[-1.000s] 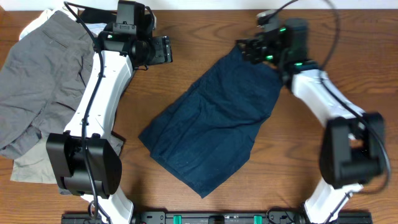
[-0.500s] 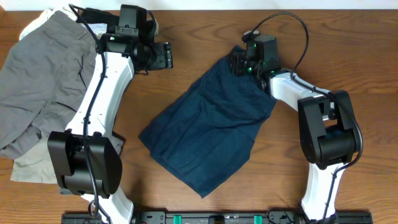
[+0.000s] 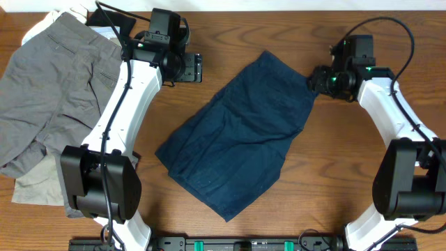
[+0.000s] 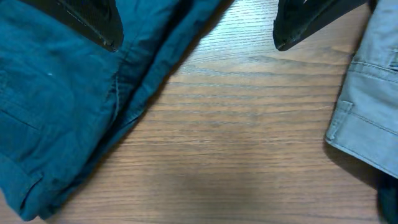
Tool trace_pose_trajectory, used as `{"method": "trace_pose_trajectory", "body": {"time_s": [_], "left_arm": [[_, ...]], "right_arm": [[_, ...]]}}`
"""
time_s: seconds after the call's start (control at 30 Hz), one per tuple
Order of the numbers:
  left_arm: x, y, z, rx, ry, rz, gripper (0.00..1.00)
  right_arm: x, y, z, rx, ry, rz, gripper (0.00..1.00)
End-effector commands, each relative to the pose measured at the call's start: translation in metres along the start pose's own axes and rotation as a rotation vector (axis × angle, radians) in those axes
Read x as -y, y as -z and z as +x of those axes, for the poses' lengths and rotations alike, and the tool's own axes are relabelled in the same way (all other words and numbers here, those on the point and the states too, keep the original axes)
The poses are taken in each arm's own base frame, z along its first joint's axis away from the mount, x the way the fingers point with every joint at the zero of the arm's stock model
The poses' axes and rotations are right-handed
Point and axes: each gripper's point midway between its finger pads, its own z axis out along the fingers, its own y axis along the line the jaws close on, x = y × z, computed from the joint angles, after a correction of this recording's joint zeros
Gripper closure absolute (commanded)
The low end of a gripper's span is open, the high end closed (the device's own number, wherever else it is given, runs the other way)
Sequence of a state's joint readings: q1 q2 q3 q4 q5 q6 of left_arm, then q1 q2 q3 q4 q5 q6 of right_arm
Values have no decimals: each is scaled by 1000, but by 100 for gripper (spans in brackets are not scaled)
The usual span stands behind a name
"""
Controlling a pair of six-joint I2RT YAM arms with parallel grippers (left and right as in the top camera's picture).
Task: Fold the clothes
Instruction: 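Grasp the top edge of the navy shorts with the right gripper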
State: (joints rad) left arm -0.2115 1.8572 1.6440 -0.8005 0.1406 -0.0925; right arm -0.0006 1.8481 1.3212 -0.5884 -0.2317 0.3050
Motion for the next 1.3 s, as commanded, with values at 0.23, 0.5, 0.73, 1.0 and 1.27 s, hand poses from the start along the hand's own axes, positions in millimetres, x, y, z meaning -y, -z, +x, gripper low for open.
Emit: {"method": "trace_pose_trajectory", "body": {"time_s": [0.23, 0.5, 0.73, 1.0, 1.27], "left_arm": [[-21, -6, 1, -4, -14, -109, 21], [-21, -6, 1, -3, -14, -112, 22], [-21, -6, 1, -3, -14, -111, 21], [-21, -6, 1, 0, -14, -111, 21], [-21, -6, 1, 0, -14, -111, 21]], "right_arm": [[1, -33, 26, -114, -89, -9, 57], [3, -60, 45, -181, -93, 16, 61], [3, -62, 38, -152, -86, 12, 86], [1, -55, 27, -112, -48, 4, 99], [23, -27, 25, -120, -34, 48, 54]]}}
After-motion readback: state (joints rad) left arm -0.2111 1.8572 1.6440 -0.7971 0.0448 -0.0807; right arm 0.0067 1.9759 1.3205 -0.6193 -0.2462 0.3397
